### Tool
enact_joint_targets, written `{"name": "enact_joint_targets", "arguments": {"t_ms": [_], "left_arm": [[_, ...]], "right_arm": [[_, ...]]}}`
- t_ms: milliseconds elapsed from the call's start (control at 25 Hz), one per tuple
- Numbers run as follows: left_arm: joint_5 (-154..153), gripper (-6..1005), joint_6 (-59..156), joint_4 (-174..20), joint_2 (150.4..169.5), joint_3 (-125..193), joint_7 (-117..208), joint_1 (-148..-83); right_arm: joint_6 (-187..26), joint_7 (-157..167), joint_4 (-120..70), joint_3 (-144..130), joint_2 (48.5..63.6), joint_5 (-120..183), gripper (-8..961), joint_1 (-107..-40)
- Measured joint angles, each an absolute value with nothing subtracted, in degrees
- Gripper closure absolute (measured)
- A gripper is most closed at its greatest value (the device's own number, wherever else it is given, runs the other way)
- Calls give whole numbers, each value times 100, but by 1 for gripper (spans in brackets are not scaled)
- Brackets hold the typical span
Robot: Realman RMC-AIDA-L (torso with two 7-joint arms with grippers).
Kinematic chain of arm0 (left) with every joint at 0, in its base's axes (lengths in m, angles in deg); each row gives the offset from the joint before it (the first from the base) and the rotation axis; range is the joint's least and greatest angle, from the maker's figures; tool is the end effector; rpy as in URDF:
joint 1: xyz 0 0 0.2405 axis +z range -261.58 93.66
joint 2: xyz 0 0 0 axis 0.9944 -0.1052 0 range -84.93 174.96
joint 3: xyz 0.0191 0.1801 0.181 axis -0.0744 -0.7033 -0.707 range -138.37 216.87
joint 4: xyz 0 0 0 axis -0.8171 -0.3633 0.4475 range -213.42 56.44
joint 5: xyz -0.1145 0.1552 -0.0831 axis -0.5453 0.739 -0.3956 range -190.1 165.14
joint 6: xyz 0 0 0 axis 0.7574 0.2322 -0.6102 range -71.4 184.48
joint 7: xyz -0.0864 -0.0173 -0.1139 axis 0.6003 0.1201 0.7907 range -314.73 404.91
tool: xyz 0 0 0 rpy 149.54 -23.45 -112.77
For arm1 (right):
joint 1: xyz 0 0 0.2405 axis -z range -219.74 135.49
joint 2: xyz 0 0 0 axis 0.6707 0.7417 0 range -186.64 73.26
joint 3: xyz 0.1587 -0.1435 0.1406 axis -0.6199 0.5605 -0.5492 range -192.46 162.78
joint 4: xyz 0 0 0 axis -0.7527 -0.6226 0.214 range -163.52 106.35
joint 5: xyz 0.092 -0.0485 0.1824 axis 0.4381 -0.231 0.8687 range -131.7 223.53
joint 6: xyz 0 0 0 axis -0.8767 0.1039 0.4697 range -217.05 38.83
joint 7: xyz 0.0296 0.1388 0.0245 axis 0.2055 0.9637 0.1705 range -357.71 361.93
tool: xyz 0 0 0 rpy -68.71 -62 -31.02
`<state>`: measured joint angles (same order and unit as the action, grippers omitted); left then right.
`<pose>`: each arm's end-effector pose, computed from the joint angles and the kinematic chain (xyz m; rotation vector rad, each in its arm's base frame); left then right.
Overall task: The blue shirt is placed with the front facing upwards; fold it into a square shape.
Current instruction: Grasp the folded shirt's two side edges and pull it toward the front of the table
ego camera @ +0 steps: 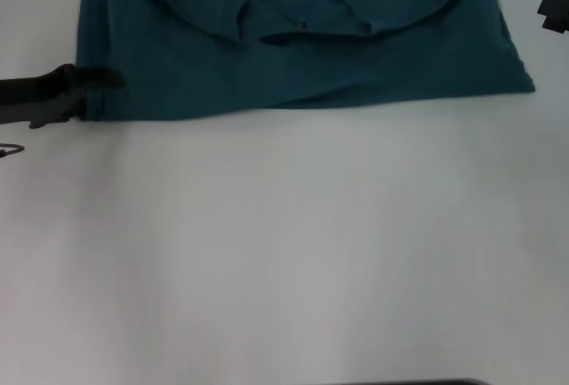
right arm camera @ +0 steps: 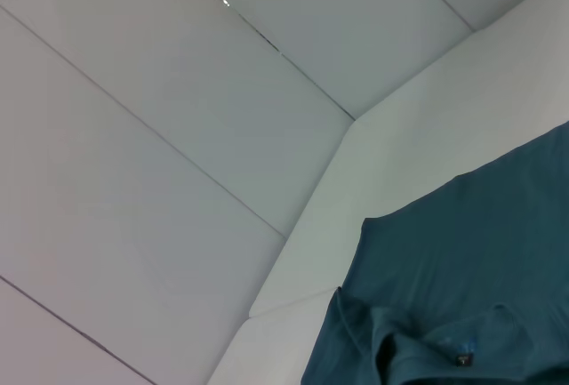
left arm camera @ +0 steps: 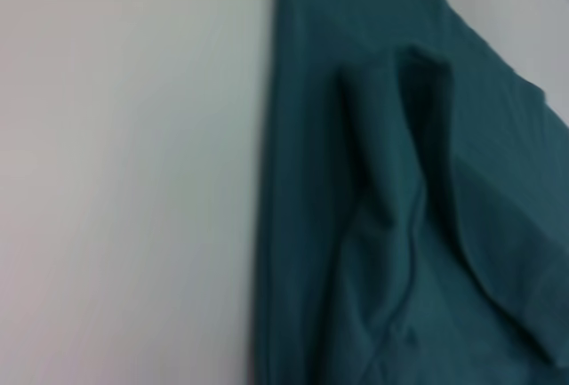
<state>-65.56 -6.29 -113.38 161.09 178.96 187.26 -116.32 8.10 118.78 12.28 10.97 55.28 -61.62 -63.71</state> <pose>-0.3269 0.3721 0.0145 -1.8342 -1.9030 -0.5030 0.3187 0.3015 0.1025 -2.1839 1.4739 1.0762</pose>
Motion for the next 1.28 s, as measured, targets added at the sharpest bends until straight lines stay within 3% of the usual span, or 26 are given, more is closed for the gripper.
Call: {"name": "enact_joint_targets", "arguments": {"t_ms": [280, 480, 760, 960, 1280], "left_arm": [[-6584, 286, -787, -11365, 16078, 17873, 18856, -11775], [-6496, 376, -873, -11337, 15937, 17777, 19242, -11784], [-6490, 502, -951, -11433, 15933, 17757, 19272, -11719], [-6484, 741, -950, -11434, 15939, 17752, 19272, -11718], [-6477, 1001, -958, -11438, 15946, 17758, 19258, -11711]], "right_arm": [[822, 11876, 1228, 1029, 5528, -6146, 98, -6337], [919, 11874, 1218, 909, 5522, -6143, 98, -6329], [954, 11874, 1218, 836, 5519, -6142, 98, -6337], [957, 11876, 1218, 874, 5515, -6164, 98, -6339], [967, 11874, 1220, 889, 5510, -6178, 97, -6327]]}}
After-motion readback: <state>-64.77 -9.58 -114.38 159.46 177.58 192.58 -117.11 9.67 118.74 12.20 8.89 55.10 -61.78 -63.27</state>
